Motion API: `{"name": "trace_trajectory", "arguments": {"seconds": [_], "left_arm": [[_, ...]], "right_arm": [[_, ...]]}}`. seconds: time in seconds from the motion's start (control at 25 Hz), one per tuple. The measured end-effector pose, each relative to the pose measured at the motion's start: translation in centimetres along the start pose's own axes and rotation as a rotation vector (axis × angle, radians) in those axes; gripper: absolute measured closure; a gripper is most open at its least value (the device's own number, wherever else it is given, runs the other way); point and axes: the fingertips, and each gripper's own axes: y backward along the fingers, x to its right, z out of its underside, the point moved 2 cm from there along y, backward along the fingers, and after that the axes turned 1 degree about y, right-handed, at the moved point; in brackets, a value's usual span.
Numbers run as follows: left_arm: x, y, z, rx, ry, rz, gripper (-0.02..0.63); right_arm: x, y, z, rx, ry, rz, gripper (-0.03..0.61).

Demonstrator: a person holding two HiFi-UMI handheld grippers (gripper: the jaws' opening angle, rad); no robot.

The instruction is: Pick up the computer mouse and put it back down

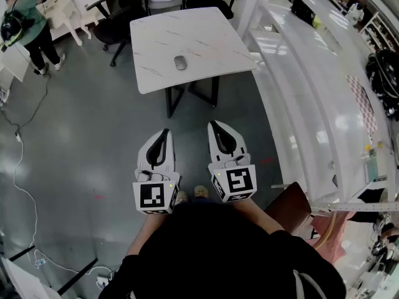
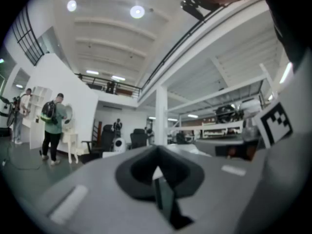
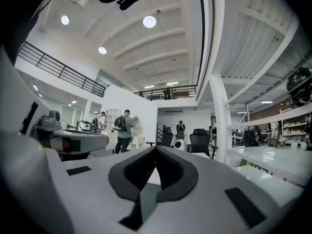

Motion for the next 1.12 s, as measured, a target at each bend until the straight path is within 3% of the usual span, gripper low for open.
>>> {"name": "trace_trajectory", "arguments": {"seconds": [0.8, 1.12], "left_arm": [[-4.3, -1.0, 0.2, 0.025, 0.020, 0.055, 0.606], [-6.6, -2.1, 1.0, 0.030, 0.043, 0.045, 0.605]], "right_arm": [[-1.8, -3.0, -0.4, 0.013, -0.020, 0.057, 0.557], [-2.5, -5.5, 0.4, -0.015, -0.011, 0.027, 0.555]]}}
